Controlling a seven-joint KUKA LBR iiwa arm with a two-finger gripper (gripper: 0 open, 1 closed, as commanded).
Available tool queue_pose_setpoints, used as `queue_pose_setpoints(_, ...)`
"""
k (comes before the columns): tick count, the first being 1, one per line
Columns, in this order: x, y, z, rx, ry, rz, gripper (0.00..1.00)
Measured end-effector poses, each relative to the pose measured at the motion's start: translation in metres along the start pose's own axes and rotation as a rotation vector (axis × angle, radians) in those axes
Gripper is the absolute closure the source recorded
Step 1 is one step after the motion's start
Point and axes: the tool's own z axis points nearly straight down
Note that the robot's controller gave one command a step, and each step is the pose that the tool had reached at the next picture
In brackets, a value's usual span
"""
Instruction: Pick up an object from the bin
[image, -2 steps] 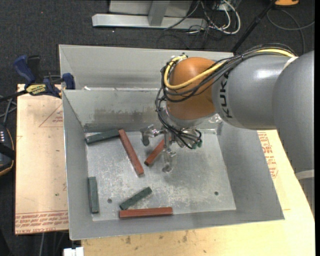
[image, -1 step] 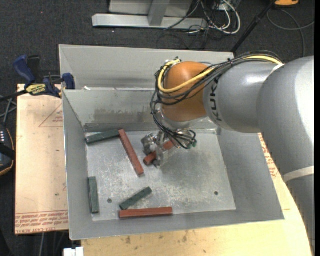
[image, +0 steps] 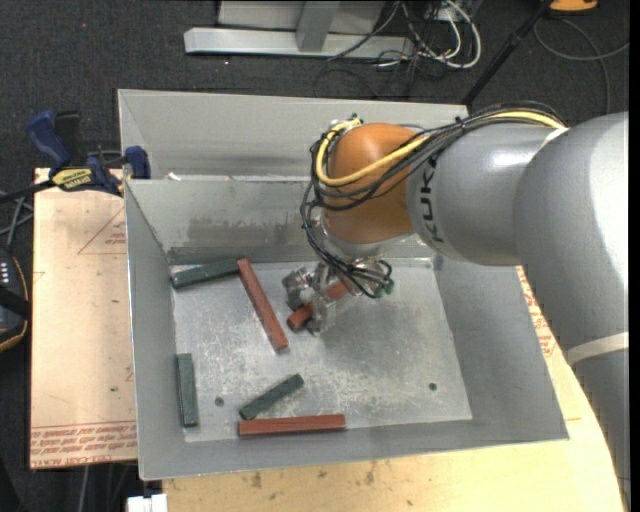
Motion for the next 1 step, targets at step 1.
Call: queue_pose_setpoints(1,0.0392,0.0267,-0.1740,0.002,-0.003,-0.035,1.00)
